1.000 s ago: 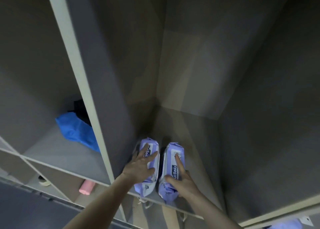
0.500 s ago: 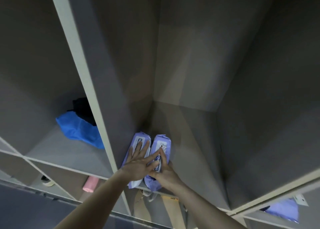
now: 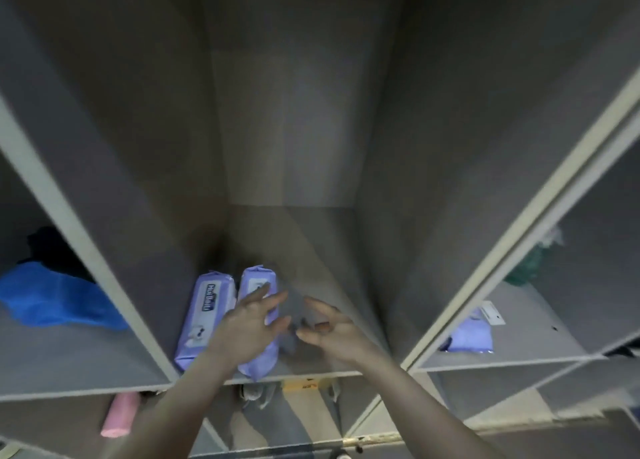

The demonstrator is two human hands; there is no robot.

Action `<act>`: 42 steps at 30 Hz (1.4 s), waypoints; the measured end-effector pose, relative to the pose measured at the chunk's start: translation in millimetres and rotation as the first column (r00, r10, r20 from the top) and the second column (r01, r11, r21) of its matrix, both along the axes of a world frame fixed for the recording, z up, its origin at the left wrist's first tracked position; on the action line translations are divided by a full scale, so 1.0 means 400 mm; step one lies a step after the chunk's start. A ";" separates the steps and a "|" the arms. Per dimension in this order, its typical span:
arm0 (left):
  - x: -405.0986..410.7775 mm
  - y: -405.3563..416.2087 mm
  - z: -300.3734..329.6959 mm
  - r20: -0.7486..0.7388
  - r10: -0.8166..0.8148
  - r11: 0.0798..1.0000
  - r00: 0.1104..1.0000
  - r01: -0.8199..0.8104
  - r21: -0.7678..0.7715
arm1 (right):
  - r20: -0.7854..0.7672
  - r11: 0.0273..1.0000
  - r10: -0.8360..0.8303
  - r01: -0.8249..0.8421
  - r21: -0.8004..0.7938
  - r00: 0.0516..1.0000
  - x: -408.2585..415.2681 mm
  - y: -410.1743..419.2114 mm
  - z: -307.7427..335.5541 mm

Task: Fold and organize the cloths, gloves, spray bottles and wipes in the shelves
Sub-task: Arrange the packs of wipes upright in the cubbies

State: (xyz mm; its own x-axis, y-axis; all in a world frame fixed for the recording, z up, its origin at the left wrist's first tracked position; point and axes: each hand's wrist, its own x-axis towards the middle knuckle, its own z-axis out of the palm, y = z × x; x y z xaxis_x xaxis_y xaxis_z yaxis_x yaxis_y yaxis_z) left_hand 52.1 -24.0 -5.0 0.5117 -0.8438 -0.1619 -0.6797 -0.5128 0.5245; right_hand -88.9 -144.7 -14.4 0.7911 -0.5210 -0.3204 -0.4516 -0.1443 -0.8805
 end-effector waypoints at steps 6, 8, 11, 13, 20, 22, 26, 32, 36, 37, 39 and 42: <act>-0.234 -0.098 0.035 -0.234 -0.263 0.962 0.936 0.235 -0.138 | 0.018 0.988 -0.150 0.149 0.045 0.988 -0.250 -0.064 0.053; -0.301 -0.139 0.047 -0.273 -0.302 0.952 0.913 0.276 -0.130 | -0.009 0.979 -0.198 0.199 0.055 0.980 -0.318 -0.094 0.068; -0.384 -0.195 0.052 -0.330 -0.350 0.936 0.877 0.311 -0.166 | -0.003 0.964 -0.261 0.261 0.048 0.965 -0.407 -0.151 0.079; -0.436 -0.233 0.055 -0.343 -0.351 0.934 0.871 0.300 -0.194 | -0.001 0.964 -0.264 0.264 0.026 0.964 -0.455 -0.191 0.075; -0.645 -0.400 0.040 -0.338 -0.340 0.936 0.878 0.279 -0.216 | 0.035 0.956 -0.293 0.293 0.000 0.956 -0.598 -0.365 0.029; -0.679 -0.468 0.015 -0.359 -0.275 0.955 0.892 0.212 -0.207 | 0.036 0.962 -0.270 0.271 -0.016 0.962 -0.618 -0.419 0.017; -0.689 -0.609 -0.062 -0.423 0.008 0.995 0.906 -0.049 -0.087 | -0.018 0.975 -0.221 0.221 -0.019 0.975 -0.614 -0.522 -0.017; -0.639 -0.695 -0.193 -0.525 0.251 0.963 0.813 -0.266 0.048 | -0.134 0.959 -0.225 0.244 0.148 0.965 -0.586 -0.604 -0.103; -0.655 -0.684 -0.219 -0.529 0.262 0.948 0.807 -0.318 -0.016 | -0.098 0.959 -0.174 0.191 0.210 0.980 -0.601 -0.621 -0.188; -0.662 -0.680 -0.225 -0.571 0.269 0.937 0.776 -0.348 -0.032 | -0.095 0.962 -0.177 0.192 0.194 0.980 -0.607 -0.614 -0.181; -0.680 -0.666 -0.238 -0.657 0.302 0.901 0.691 -0.432 -0.040 | -0.054 0.966 -0.206 0.212 0.148 0.977 -0.616 -0.608 -0.169; -0.650 -0.677 -0.239 -0.735 0.358 0.833 0.576 -0.552 -0.027 | -0.002 0.987 -0.160 0.160 0.007 0.987 -0.609 -0.600 -0.158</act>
State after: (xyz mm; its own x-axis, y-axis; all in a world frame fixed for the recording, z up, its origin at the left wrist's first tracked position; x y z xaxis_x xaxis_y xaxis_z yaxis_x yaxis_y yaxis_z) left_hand -208.1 -294.8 -100.8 0.6630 -0.5882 -0.4631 0.2077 -0.4499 0.8686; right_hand -332.5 -384.6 -77.4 0.6974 -0.6382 -0.3262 -0.4699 -0.0635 -0.8804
